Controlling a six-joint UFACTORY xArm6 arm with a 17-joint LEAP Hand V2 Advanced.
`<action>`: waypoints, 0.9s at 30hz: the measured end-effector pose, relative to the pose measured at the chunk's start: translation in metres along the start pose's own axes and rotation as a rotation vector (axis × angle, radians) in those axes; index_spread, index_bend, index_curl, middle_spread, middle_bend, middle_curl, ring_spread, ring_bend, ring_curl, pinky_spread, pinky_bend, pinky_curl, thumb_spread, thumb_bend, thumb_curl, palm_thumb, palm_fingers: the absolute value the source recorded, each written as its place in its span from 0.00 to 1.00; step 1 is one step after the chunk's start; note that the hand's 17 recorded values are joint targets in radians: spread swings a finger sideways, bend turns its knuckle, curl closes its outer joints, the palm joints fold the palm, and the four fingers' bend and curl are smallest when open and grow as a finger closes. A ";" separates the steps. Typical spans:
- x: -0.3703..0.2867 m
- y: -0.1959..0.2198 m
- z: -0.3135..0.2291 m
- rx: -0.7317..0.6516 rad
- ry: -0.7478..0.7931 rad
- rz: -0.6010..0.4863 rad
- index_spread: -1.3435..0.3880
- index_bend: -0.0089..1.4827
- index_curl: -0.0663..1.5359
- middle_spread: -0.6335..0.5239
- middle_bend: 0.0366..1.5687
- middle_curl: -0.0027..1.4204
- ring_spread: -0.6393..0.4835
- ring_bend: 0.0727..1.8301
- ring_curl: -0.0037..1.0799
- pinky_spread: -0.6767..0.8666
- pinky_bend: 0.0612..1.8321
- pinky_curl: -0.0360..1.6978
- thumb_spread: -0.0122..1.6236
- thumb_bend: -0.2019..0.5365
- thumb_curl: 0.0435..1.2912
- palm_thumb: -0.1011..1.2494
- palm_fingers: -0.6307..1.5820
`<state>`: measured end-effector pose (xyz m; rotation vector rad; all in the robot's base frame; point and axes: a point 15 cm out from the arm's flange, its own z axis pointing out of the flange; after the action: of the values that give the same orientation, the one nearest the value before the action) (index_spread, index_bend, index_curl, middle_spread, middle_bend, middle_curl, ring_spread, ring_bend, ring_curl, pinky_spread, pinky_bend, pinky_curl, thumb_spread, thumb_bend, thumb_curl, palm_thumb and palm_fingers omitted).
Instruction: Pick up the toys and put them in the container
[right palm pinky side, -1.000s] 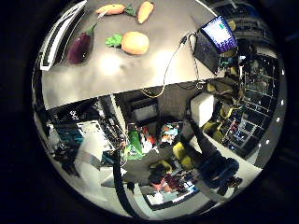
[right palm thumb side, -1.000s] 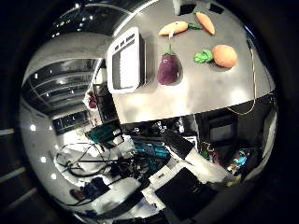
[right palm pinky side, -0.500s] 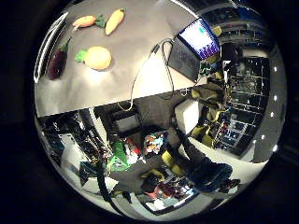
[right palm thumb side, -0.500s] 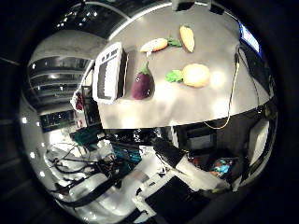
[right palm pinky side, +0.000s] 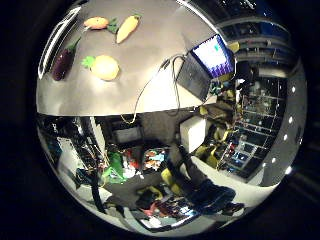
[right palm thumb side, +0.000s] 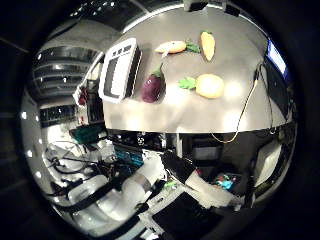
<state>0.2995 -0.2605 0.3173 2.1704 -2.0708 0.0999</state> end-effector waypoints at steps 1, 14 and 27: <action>-0.005 -0.004 -0.003 0.004 0.004 -0.013 0.57 0.11 0.20 0.59 0.11 0.24 0.73 0.09 0.25 0.71 0.18 0.20 0.57 0.23 0.21 0.49 0.32; -0.043 -0.056 -0.025 0.036 0.012 -0.037 0.57 0.10 0.20 0.59 0.11 0.24 0.73 0.09 0.25 0.71 0.18 0.20 0.55 0.23 0.21 0.47 0.32; 0.053 -0.063 0.069 -0.058 -0.055 0.133 0.59 0.10 0.18 0.60 0.13 0.24 0.72 0.13 0.27 0.70 0.22 0.21 0.56 0.23 0.20 0.43 0.30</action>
<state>0.3621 -0.3202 0.2529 2.0239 -2.2176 -0.0069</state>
